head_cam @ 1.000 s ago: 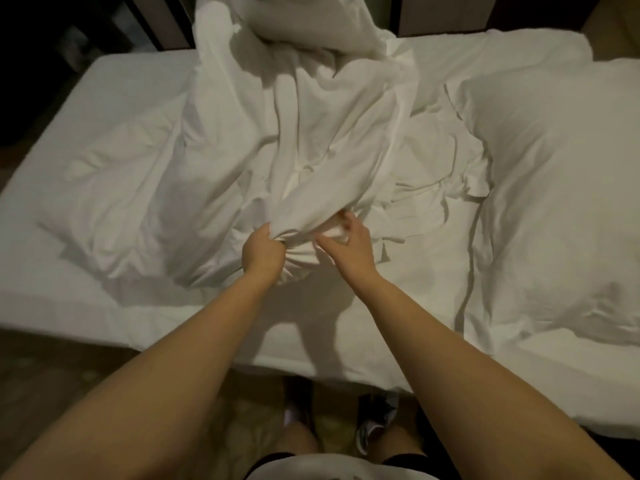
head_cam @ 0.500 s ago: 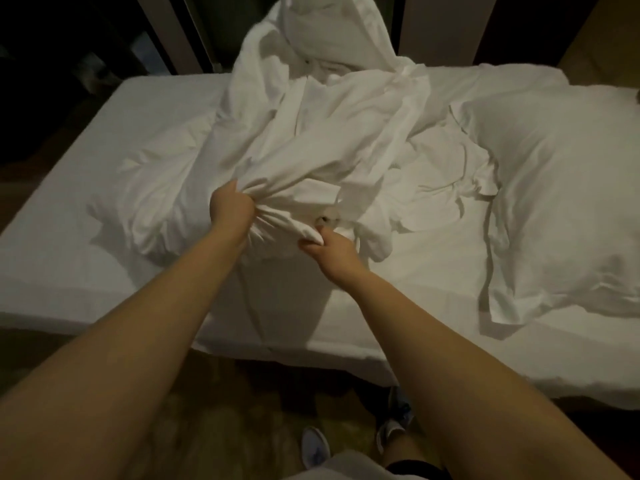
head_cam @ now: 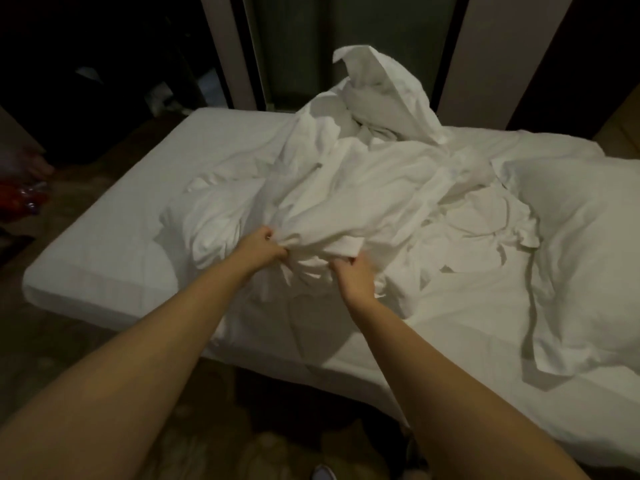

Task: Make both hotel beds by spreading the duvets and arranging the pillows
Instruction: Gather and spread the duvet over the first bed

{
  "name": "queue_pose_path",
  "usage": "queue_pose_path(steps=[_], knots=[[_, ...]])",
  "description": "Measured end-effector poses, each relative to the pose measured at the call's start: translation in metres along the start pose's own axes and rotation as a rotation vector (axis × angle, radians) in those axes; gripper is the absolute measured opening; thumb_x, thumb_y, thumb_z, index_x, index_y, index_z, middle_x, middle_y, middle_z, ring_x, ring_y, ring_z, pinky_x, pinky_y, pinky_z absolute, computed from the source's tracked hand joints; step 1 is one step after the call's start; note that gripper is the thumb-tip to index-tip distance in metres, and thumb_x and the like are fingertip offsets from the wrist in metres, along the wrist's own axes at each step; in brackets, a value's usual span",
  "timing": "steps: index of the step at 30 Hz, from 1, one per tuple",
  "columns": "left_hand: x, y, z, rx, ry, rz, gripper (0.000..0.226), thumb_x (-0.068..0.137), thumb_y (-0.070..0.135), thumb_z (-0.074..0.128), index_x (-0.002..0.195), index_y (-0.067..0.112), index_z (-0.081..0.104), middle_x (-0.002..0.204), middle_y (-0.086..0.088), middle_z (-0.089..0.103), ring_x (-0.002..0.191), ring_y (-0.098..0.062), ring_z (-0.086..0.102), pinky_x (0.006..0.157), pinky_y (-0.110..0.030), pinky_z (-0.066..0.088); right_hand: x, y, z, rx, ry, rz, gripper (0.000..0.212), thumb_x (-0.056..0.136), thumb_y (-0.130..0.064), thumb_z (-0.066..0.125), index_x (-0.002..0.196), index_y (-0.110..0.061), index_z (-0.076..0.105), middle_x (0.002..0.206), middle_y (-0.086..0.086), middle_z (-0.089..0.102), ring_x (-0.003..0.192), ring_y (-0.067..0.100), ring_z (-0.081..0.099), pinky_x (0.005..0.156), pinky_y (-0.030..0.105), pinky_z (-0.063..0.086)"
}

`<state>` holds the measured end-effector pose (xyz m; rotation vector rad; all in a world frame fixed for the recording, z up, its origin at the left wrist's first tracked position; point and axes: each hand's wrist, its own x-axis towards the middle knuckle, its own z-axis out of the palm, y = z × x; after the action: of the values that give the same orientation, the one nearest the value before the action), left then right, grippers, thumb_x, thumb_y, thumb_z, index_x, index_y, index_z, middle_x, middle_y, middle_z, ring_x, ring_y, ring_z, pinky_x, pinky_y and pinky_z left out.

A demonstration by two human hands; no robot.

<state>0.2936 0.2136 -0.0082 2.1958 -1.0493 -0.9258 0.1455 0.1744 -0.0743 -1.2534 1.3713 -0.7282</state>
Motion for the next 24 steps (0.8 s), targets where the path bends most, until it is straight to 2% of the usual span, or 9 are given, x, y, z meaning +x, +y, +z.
queue_pose_path(steps=[2,4,6,8,13,19,21,23,24], knots=[[0.004,0.007,0.016,0.025,-0.122,0.031,0.046,0.080,0.021,0.071,0.120,0.014,0.050,0.102,-0.006,0.052,0.093,-0.021,0.051,0.076,-0.027,0.039,0.026,0.018,-0.005,0.097,0.122,0.090,0.075,0.053,-0.051,0.050,0.114,-0.009,0.060,0.106,0.013,0.067,0.099,0.035,0.062,0.088,0.047,0.051],[0.014,0.018,0.031,0.055,-0.140,0.070,0.051,0.087,0.024,0.064,0.133,0.018,0.043,0.118,-0.007,0.051,0.098,-0.020,0.051,0.082,-0.028,0.039,0.032,0.016,-0.021,0.142,0.229,0.158,0.069,0.057,-0.044,0.047,0.111,-0.003,0.059,0.108,0.018,0.065,0.100,0.038,0.062,0.088,0.047,0.051],[0.028,0.033,0.046,0.089,-0.120,0.105,0.054,0.088,0.026,0.061,0.137,0.019,0.039,0.124,-0.007,0.050,0.100,-0.019,0.050,0.083,-0.028,0.039,0.023,0.003,-0.041,0.133,0.335,0.169,0.066,0.071,-0.035,0.051,0.131,-0.007,0.048,0.132,0.015,0.053,0.120,0.036,0.051,0.101,0.047,0.044],[0.043,0.051,0.063,0.116,-0.110,0.131,0.055,0.089,0.026,0.060,0.138,0.018,0.038,0.127,-0.007,0.050,0.100,-0.020,0.051,0.082,-0.028,0.039,0.031,0.000,-0.062,0.122,0.404,0.147,0.065,0.087,-0.026,0.054,0.147,-0.015,0.030,0.150,0.010,0.032,0.134,0.031,0.036,0.110,0.046,0.033],[0.086,0.100,0.109,0.193,-0.075,0.206,0.064,0.087,0.032,0.060,0.143,0.020,0.031,0.136,-0.009,0.044,0.111,-0.023,0.051,0.082,-0.027,0.038,0.098,-0.006,-0.116,0.067,0.478,0.173,0.070,0.092,-0.031,0.056,0.151,-0.021,0.019,0.155,0.006,0.020,0.137,0.034,0.030,0.109,0.047,0.030],[0.138,0.154,0.161,0.196,-0.073,0.267,0.077,0.086,0.039,0.063,0.149,0.023,0.020,0.146,-0.010,0.032,0.128,-0.027,0.043,0.092,-0.028,0.036,0.185,0.029,-0.162,0.033,0.310,0.460,0.104,0.078,-0.052,0.069,0.153,-0.026,0.003,0.158,0.009,0.011,0.138,0.043,0.026,0.108,0.054,0.032],[0.150,0.160,0.176,0.187,-0.095,0.258,0.082,0.085,0.041,0.064,0.150,0.025,0.016,0.149,-0.010,0.026,0.132,-0.027,0.038,0.099,-0.031,0.035,0.199,0.046,-0.163,0.153,0.183,0.587,0.117,0.070,-0.059,0.075,0.153,-0.024,0.000,0.156,0.012,0.018,0.138,0.039,0.030,0.108,0.052,0.034],[0.160,0.163,0.192,0.209,-0.118,0.217,0.090,0.082,0.046,0.066,0.150,0.027,0.011,0.150,-0.010,0.023,0.135,-0.027,0.035,0.105,-0.035,0.033,0.203,0.051,-0.156,0.464,-0.125,0.636,0.107,0.070,-0.055,0.077,0.152,-0.015,0.021,0.144,0.014,0.045,0.128,0.032,0.049,0.103,0.045,0.043],[0.163,0.165,0.199,0.241,-0.127,0.185,0.094,0.080,0.049,0.066,0.151,0.028,0.008,0.151,-0.011,0.022,0.135,-0.028,0.033,0.106,-0.036,0.032,0.205,0.045,-0.149,0.532,-0.204,0.592,0.087,0.077,-0.048,0.075,0.145,-0.009,0.037,0.132,0.014,0.058,0.119,0.029,0.057,0.100,0.043,0.046]])
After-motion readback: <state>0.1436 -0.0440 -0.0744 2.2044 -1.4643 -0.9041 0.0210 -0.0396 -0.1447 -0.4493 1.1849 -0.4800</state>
